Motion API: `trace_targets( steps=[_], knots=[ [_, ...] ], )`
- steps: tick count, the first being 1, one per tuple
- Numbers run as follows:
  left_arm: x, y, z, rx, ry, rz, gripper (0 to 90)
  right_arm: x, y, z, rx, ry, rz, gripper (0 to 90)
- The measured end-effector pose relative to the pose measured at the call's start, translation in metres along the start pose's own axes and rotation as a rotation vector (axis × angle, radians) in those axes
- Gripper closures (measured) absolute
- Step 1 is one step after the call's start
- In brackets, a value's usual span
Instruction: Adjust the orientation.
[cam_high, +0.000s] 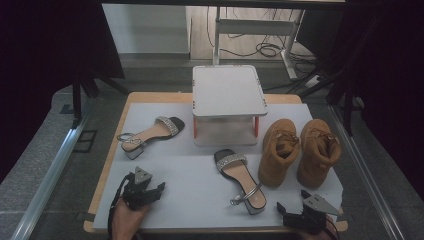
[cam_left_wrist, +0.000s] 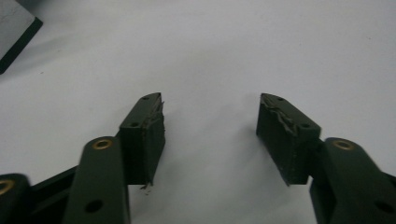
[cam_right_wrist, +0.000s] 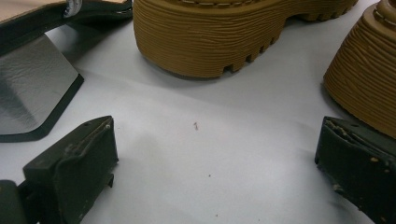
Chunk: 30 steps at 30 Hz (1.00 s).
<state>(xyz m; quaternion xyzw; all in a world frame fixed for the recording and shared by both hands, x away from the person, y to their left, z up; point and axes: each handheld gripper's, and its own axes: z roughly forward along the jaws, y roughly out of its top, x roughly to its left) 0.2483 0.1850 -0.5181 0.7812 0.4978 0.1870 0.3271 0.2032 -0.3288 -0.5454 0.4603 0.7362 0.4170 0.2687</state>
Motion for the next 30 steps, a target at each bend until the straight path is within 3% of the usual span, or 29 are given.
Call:
trace_targets(
  steps=[9,16,30],
  knots=[
    [0.003,0.001,-0.005,-0.012,-0.016,0.005,66.0,0.000,0.000,0.000,-0.001,0.000,0.000,0.0],
    [0.007,0.001,-0.011,-0.035,0.021,0.034,86.0,0.000,0.000,0.000,-0.001,0.000,0.000,0.0],
    [0.027,0.002,-0.018,-0.039,0.039,-0.019,89.6,0.000,0.000,0.000,0.000,0.000,0.000,0.0]
  ],
)
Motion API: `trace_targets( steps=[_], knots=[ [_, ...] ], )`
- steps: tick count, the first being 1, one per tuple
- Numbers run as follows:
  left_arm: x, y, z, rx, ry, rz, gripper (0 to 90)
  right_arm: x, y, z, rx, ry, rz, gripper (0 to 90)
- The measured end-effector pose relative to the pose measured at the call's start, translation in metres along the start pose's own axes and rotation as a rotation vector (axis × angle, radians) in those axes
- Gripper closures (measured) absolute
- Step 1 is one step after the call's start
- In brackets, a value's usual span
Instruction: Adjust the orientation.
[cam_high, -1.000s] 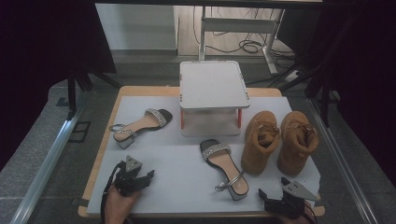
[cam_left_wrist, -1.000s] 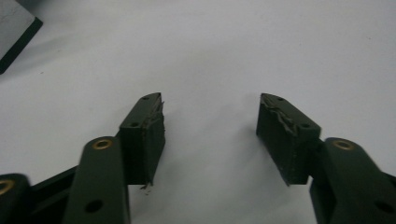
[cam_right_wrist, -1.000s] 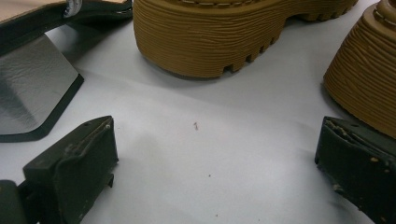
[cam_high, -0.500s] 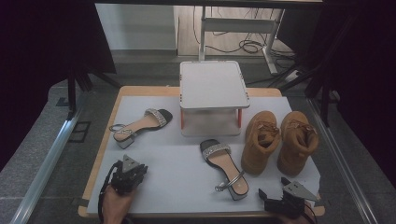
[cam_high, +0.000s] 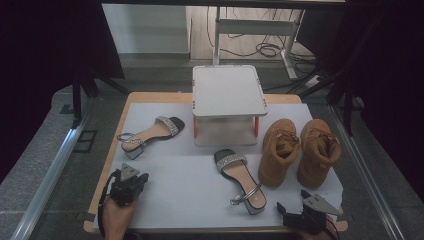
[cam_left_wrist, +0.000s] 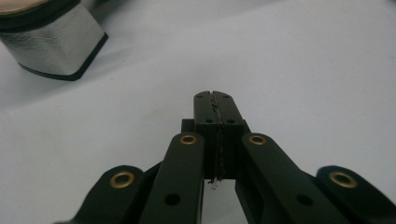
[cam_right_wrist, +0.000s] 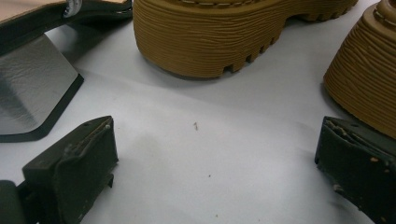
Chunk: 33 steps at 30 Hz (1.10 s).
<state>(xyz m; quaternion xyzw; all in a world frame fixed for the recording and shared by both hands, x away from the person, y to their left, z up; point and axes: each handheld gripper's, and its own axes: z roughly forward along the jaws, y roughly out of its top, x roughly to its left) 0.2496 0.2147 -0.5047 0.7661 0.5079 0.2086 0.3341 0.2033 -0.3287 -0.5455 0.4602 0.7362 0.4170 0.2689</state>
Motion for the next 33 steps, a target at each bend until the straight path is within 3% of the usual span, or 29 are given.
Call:
trace_targets(
  steps=[19,33],
  knots=[
    [0.045,0.010,0.004,0.014,0.079,-0.056,89.4,0.000,0.000,0.000,0.001,0.001,-0.001,0.0],
    [0.075,0.016,0.019,0.018,0.114,-0.107,89.3,0.000,0.000,0.000,0.000,0.001,0.001,0.0]
  ],
)
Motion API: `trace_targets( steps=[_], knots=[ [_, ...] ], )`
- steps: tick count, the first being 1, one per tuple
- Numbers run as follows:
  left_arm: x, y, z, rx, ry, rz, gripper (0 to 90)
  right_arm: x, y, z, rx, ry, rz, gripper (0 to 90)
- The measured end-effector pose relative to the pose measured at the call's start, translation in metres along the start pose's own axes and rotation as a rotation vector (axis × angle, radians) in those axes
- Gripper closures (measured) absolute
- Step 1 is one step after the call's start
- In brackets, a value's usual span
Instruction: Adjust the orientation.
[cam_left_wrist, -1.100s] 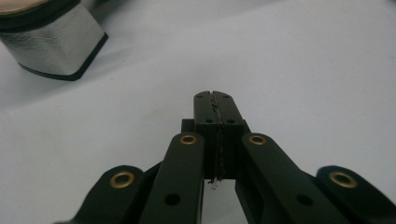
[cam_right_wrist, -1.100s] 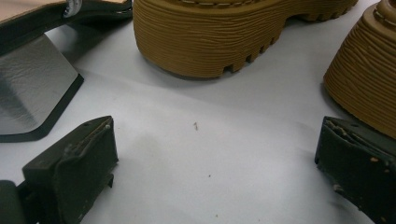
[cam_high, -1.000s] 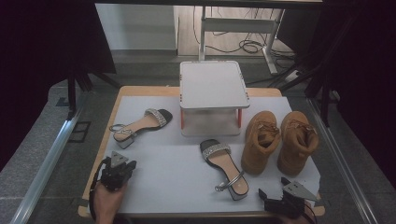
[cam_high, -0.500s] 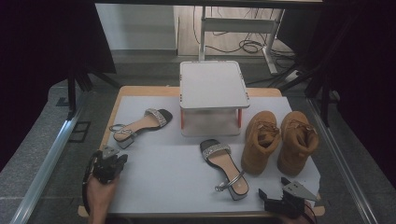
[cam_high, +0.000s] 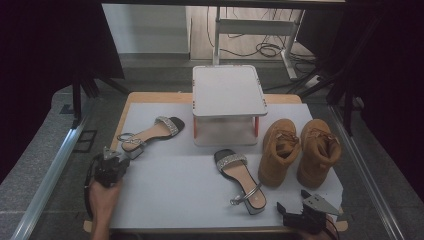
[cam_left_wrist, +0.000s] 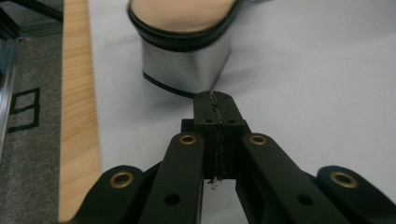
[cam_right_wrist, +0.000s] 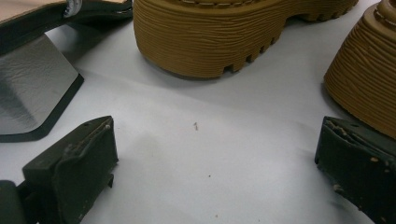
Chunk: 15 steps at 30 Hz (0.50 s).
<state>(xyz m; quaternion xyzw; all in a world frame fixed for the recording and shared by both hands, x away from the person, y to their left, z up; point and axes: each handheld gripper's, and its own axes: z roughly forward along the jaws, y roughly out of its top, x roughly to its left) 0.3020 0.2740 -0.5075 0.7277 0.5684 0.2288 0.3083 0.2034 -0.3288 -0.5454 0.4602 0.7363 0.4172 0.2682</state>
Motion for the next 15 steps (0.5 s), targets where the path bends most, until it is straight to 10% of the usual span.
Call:
trace_targets(
  steps=[15],
  knots=[
    [0.023,0.015,0.015,0.007,0.049,-0.035,89.0,0.000,0.000,0.000,0.000,0.000,-0.001,0.0]
  ],
)
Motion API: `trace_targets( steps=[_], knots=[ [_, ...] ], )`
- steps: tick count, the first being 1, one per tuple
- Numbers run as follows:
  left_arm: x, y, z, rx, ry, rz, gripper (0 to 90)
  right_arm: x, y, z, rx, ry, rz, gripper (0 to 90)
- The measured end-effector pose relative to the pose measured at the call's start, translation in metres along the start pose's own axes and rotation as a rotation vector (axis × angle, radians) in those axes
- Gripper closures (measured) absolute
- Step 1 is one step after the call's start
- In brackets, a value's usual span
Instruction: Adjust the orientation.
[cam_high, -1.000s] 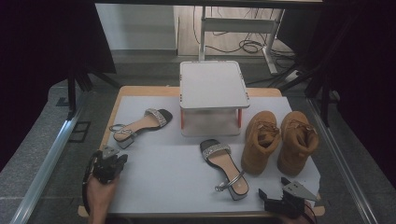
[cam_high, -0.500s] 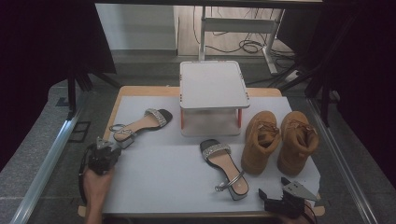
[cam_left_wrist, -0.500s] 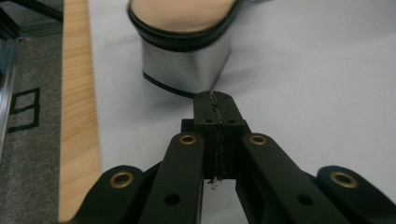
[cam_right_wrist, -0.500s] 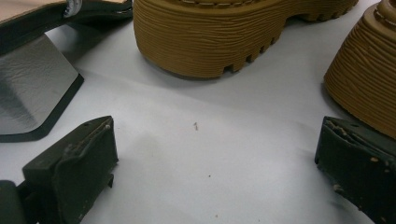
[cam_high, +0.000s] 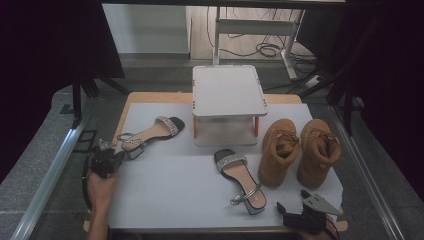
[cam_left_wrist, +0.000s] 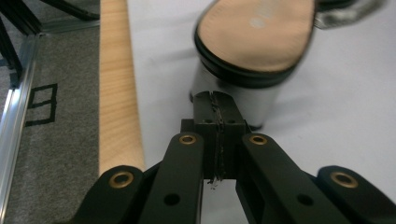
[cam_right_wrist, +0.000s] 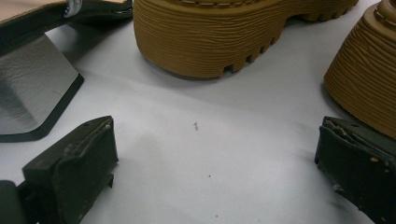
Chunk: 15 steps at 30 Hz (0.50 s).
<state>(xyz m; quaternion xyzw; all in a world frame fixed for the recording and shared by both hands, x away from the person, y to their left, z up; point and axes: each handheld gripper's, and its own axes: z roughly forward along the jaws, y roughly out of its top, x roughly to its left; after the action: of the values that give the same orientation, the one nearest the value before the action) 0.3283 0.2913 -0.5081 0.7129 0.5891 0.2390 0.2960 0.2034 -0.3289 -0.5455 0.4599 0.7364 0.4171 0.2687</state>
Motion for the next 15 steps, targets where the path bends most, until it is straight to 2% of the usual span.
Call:
trace_targets(
  steps=[3,8,15],
  knots=[
    [0.003,0.003,0.003,-0.004,0.024,0.012,88.6,0.000,0.000,0.000,0.000,0.000,0.000,0.0],
    [0.006,0.007,0.008,-0.010,0.031,0.014,88.7,0.000,0.000,0.000,0.000,0.000,0.000,0.0],
    [0.014,0.008,0.012,-0.032,-0.011,0.011,88.6,0.000,0.000,0.000,0.000,0.000,0.000,0.0]
  ],
)
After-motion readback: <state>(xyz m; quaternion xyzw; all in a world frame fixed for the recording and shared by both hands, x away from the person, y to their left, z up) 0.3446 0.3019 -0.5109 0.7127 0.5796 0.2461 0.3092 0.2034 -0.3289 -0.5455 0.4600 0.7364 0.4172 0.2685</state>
